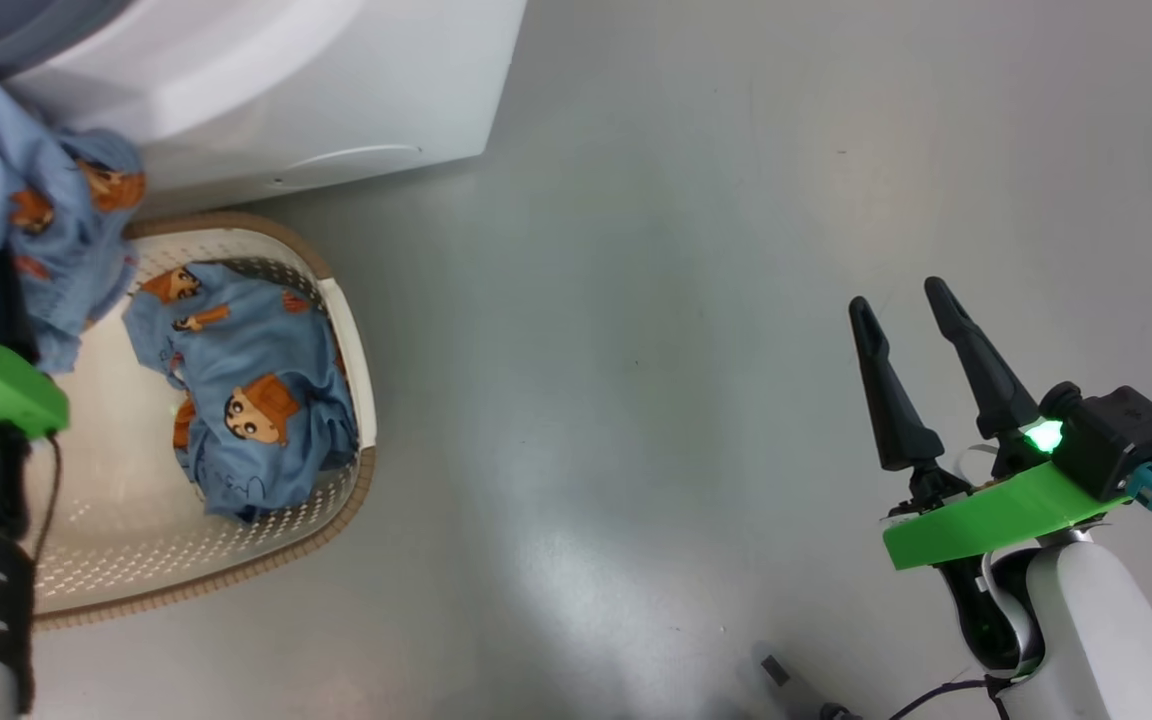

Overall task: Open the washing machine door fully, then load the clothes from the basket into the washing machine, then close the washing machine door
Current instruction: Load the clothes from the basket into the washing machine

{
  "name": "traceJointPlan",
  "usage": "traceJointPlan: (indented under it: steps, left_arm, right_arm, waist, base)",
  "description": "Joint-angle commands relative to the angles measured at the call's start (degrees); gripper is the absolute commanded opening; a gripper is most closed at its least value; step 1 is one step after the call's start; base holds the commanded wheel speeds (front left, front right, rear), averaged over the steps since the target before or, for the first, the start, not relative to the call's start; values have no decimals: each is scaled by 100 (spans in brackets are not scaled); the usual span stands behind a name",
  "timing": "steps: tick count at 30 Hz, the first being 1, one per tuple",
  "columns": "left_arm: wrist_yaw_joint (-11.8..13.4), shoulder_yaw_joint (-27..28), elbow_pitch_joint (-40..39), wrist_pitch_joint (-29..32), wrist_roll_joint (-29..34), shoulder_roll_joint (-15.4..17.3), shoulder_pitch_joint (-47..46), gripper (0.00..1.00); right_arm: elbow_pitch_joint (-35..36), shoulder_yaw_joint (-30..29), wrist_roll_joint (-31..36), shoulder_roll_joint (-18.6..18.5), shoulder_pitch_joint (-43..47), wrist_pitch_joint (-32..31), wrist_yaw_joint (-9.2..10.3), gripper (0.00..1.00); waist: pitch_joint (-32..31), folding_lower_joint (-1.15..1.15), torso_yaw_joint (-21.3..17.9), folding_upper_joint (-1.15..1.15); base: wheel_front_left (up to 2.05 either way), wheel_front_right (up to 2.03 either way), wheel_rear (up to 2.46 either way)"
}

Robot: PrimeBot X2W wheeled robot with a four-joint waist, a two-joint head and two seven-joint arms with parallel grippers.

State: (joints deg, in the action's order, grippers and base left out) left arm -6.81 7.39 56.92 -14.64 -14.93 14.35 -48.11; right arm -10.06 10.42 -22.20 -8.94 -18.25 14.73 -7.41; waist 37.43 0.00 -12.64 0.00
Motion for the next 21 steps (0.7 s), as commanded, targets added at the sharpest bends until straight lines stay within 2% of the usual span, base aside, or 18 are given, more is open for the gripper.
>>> traceJointPlan:
  steps: [1,9,10,14,15,21]
  left_arm:
    - [27,172,-33,-36,66,344,-95,100]
    - [-10,242,105,-36,168,506,-380,100]
    - [-18,254,125,-36,162,521,-411,91]
    - [-43,270,106,-36,152,530,-483,4]
    - [-49,274,77,-36,139,514,-487,0]
    - [-65,232,-153,-36,9,354,-496,0]
  right_arm:
    - [127,160,43,1,31,27,-8,100]
    - [178,196,23,21,45,27,-8,100]
    - [186,193,19,23,53,27,-8,100]
    - [211,177,10,25,73,27,-8,100]
    - [215,171,10,25,77,27,-8,100]
    - [201,76,26,68,39,27,-8,100]
  waist:
    - [48,0,-51,0]
    - [129,0,-176,0]
    - [136,0,-190,0]
    - [150,0,-212,0]
    - [149,0,-209,0]
    - [147,0,-100,0]
  base:
    - [0,0,0]
    - [0,0,0]
    - [0,0,0]
    - [0,0,0]
    - [0,0,0]
    - [0,0,0]
